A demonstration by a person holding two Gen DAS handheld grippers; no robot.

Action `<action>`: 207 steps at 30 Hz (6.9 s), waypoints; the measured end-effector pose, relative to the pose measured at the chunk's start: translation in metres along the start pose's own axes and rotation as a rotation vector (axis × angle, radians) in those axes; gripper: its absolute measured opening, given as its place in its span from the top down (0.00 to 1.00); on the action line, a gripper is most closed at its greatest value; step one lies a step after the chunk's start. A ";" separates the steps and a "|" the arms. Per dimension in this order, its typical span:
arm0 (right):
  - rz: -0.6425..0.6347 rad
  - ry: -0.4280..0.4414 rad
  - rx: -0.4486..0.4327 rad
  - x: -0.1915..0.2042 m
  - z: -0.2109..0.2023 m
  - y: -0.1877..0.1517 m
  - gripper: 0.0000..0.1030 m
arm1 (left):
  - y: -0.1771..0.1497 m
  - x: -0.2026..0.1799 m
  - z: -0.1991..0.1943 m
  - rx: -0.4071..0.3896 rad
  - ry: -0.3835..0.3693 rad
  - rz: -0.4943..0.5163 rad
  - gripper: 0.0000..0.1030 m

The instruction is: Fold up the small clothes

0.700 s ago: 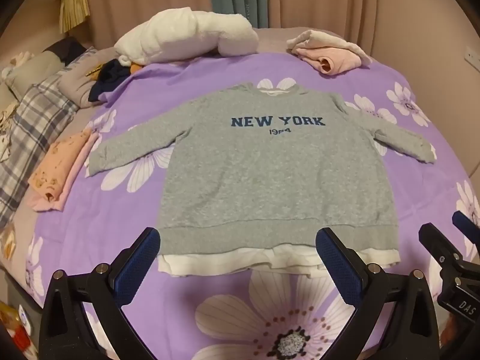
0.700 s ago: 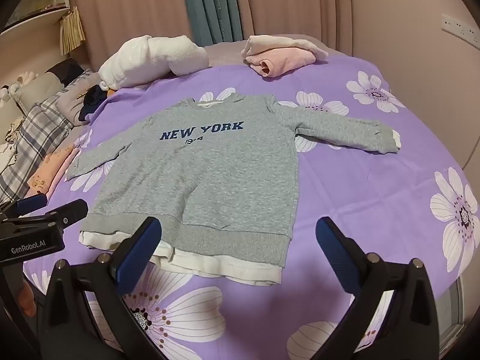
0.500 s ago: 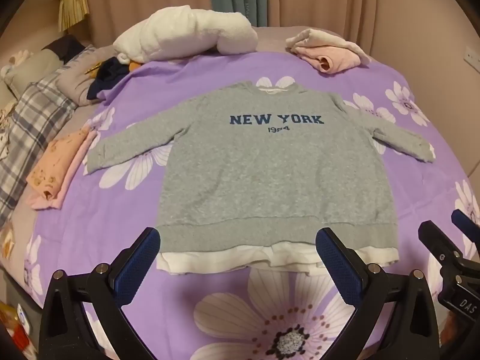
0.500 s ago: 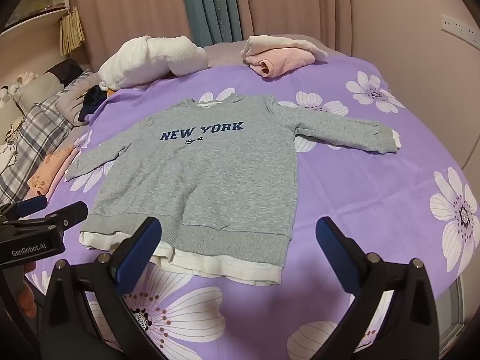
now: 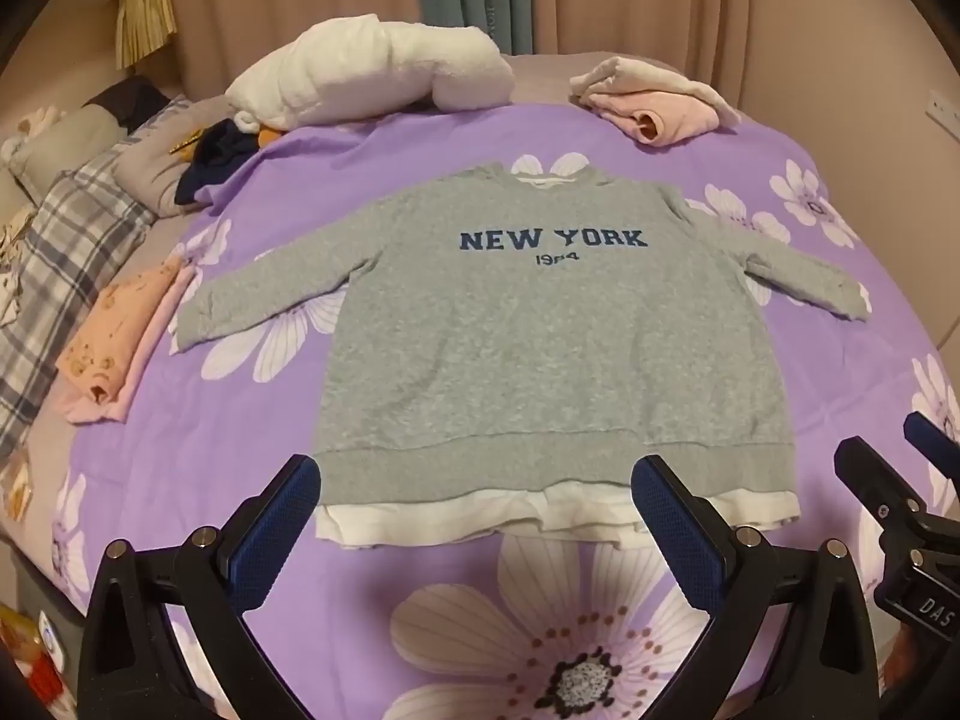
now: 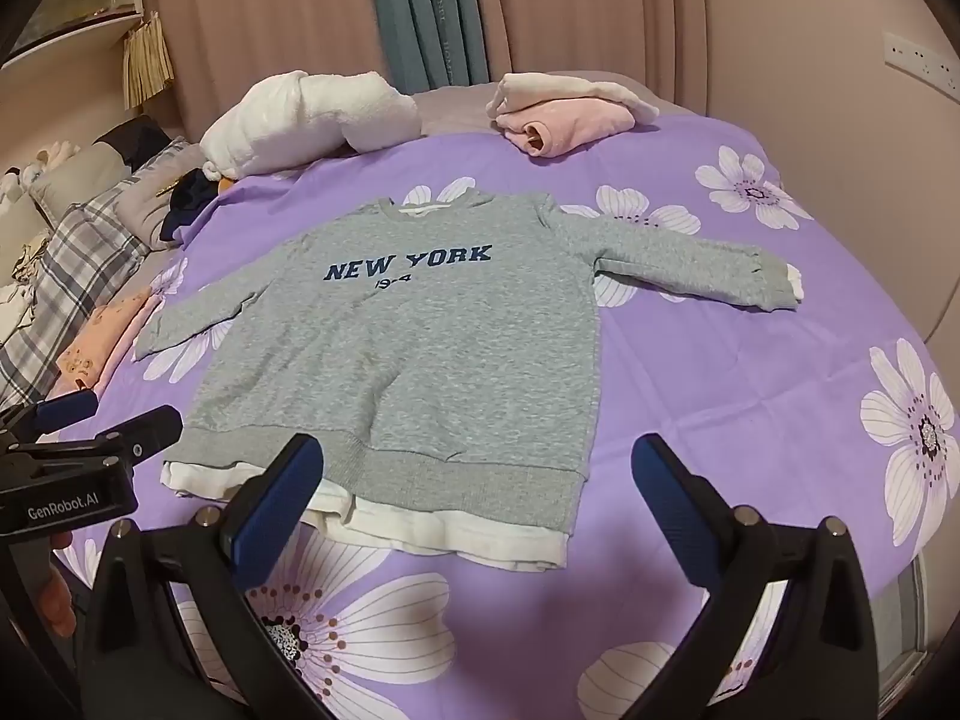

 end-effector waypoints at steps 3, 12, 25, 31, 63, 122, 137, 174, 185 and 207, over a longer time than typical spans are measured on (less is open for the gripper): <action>0.000 -0.001 0.001 0.000 0.000 0.000 0.00 | 0.001 -0.001 -0.001 0.000 0.002 -0.002 0.01; -0.004 0.000 0.000 0.002 0.002 0.001 0.00 | 0.000 -0.003 -0.003 0.002 -0.002 0.009 0.01; -0.002 0.001 -0.001 0.002 0.000 0.000 0.00 | 0.000 -0.003 -0.001 0.005 0.000 0.011 0.01; -0.001 0.000 0.000 0.002 0.000 -0.001 0.00 | -0.001 -0.003 -0.001 0.007 -0.003 0.013 0.00; 0.001 -0.002 0.003 0.003 -0.001 -0.006 0.00 | -0.002 -0.004 0.000 0.010 -0.002 0.017 0.01; 0.552 0.330 -0.082 -0.096 0.042 -0.013 0.00 | -0.013 0.003 0.065 0.166 -0.436 -0.282 0.01; 0.812 0.173 -0.077 -0.231 0.134 0.039 0.02 | 0.045 0.004 0.111 0.120 -0.359 -0.279 0.01; -0.128 -0.247 -0.122 -0.014 0.210 0.235 0.91 | 0.054 0.132 0.151 0.093 -0.259 -0.505 0.01; -0.918 -0.407 0.041 0.110 0.303 0.101 0.42 | 0.039 0.174 0.156 0.101 -0.222 -0.578 0.01; 0.409 0.327 0.181 -0.025 0.239 0.125 0.38 | 0.035 0.185 0.166 0.110 -0.243 -0.598 0.01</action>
Point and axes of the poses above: each gripper's, at about its wrist camera, not at the fingertips, and z roughly the way its jaws point, x to its left, y to its top, the point moved 6 cm from there along z, roughly the way its jaws point
